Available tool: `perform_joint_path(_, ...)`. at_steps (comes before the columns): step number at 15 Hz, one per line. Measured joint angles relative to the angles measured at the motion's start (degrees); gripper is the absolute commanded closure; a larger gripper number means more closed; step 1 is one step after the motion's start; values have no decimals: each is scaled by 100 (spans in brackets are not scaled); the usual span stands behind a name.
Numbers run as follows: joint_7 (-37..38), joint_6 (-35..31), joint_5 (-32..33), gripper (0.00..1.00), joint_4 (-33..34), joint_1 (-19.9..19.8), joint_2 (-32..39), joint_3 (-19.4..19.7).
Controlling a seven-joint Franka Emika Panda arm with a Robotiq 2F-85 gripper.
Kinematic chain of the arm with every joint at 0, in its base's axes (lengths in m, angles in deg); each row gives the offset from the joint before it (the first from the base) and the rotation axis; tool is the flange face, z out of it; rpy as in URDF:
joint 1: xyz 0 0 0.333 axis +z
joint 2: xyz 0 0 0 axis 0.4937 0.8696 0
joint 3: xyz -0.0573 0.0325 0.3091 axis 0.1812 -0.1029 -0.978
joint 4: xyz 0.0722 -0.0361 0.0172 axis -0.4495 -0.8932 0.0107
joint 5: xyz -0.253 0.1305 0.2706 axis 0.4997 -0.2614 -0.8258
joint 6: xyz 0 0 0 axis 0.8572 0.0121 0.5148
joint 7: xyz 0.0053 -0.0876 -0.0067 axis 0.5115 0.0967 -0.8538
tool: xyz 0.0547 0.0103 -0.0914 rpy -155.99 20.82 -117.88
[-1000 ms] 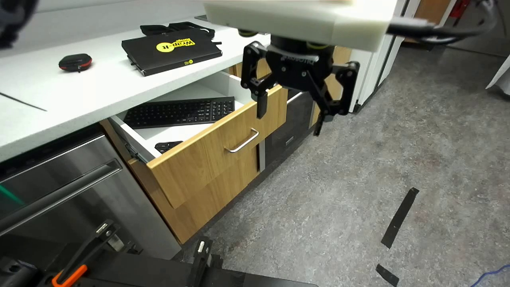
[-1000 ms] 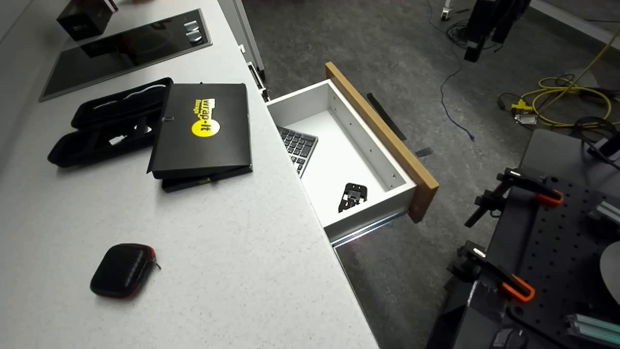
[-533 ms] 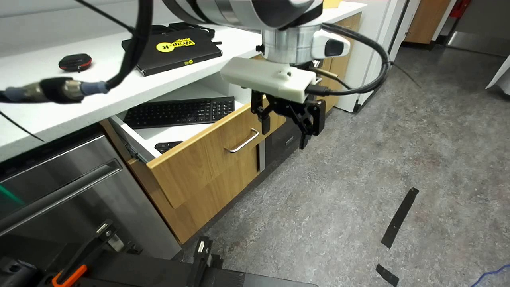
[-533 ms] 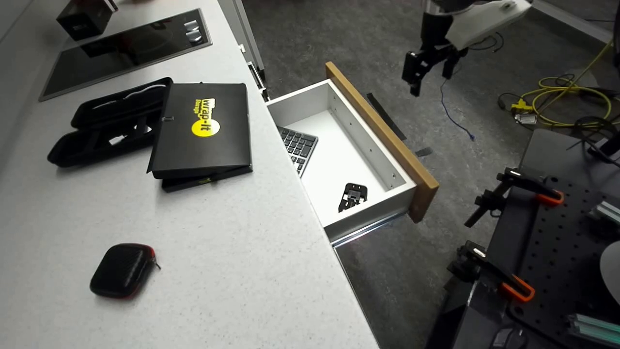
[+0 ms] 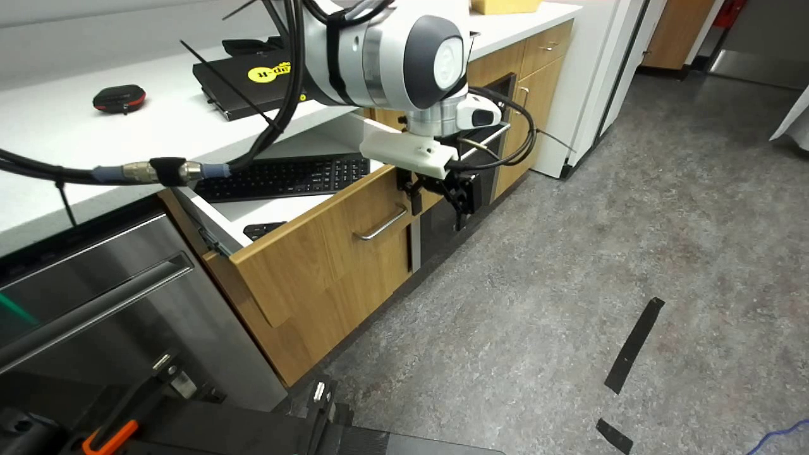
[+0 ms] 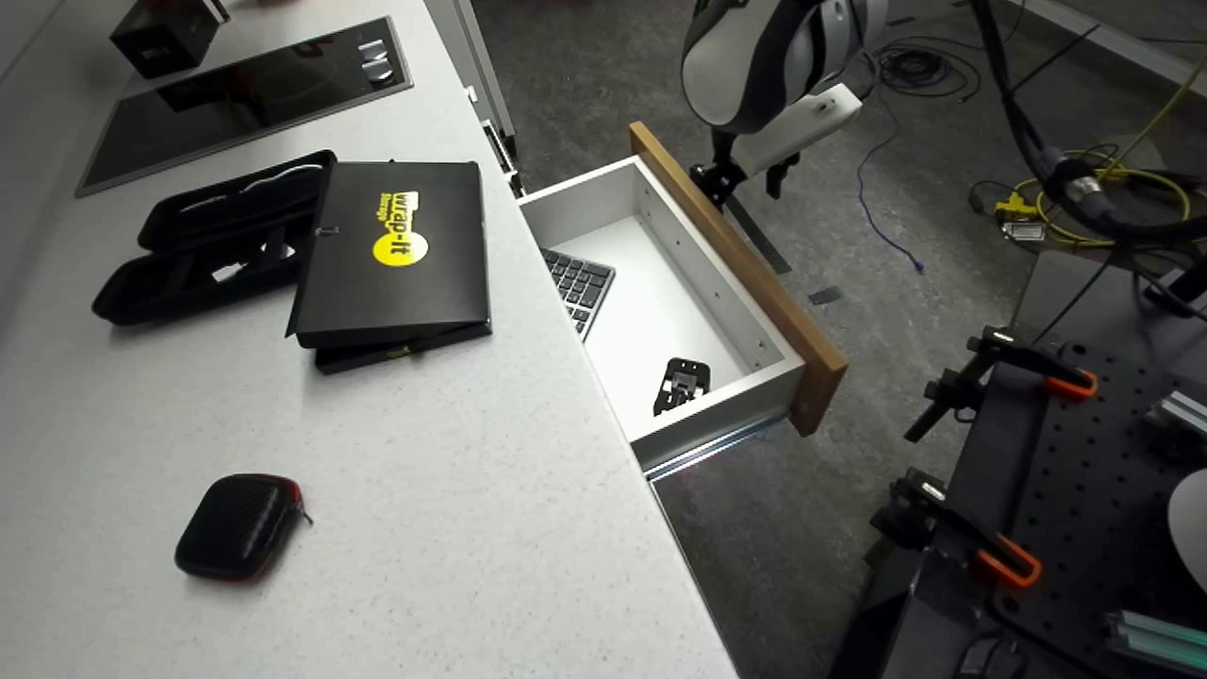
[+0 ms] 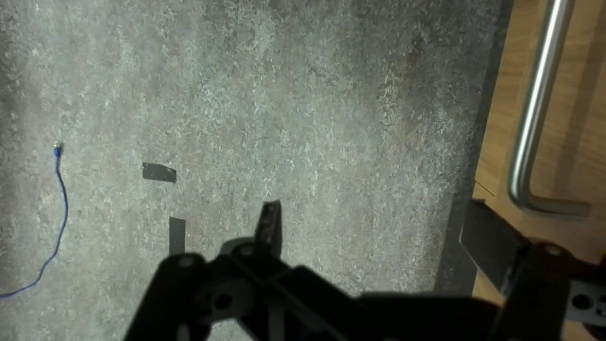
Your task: Close the first drawer under the laptop
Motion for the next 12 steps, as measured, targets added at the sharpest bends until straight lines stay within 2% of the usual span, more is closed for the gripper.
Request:
perform_joint_path(3,-130,77,-175,0,381,-72,278,-304)
perform_joint_path(12,-761,870,-867,0,1225,-137,369,-1328)
